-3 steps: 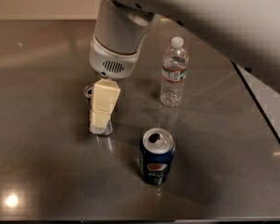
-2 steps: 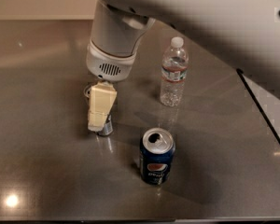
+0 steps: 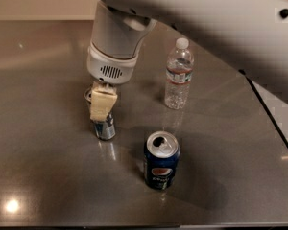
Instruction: Pick redbull can
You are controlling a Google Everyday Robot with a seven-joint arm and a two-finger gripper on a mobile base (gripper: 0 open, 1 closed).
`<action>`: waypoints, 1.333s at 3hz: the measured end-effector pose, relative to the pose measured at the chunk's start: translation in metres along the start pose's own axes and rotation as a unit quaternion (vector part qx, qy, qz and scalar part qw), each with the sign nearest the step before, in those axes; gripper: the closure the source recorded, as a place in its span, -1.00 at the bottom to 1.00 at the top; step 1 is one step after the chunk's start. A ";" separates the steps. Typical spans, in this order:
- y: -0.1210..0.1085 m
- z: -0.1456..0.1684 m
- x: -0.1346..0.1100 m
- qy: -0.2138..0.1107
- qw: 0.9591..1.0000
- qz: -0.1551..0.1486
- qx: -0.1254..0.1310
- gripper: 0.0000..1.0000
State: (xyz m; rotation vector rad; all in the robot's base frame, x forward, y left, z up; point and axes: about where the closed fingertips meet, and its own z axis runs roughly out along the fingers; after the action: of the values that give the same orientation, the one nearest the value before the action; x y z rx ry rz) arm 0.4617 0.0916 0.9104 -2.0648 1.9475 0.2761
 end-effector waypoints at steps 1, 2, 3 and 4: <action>0.001 -0.024 -0.003 -0.011 1.000 -0.013 0.004 0.74; 0.001 -0.062 -0.008 -0.026 0.999 -0.036 0.013 1.00; -0.004 -0.094 -0.011 -0.034 0.997 -0.060 0.019 1.00; -0.011 -0.120 -0.020 -0.050 0.995 -0.080 0.030 1.00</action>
Offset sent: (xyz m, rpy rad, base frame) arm -0.0064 -0.0268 0.1047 0.0800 -0.0697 0.1187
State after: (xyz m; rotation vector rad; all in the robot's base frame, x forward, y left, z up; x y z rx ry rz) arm 0.4642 0.0710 1.0305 -2.1119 1.7013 0.2771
